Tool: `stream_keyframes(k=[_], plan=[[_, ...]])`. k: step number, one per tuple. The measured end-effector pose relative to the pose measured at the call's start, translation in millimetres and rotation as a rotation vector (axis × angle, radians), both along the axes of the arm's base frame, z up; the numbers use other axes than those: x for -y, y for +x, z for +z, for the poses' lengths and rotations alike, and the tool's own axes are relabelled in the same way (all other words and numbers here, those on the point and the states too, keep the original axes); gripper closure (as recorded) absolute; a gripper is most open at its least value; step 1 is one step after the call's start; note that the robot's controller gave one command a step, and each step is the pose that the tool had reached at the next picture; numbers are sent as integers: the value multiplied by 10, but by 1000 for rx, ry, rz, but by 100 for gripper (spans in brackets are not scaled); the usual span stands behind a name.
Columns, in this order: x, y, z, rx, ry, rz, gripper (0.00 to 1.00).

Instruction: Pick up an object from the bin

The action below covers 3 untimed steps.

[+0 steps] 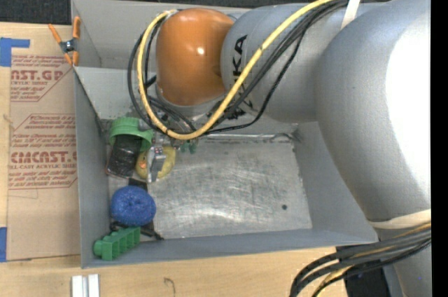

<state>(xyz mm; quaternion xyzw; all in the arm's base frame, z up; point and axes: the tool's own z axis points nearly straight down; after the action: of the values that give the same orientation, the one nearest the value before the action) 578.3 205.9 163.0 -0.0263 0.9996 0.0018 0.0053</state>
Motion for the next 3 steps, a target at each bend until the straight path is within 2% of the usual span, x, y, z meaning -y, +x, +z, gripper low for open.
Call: stream_keyframes(k=[1,2,3], plan=[[214,156,-349,10,2,-20,0],[105,126,-259,-10,-7,75,0],[223,142,-56,-9,-2,-39,0]])
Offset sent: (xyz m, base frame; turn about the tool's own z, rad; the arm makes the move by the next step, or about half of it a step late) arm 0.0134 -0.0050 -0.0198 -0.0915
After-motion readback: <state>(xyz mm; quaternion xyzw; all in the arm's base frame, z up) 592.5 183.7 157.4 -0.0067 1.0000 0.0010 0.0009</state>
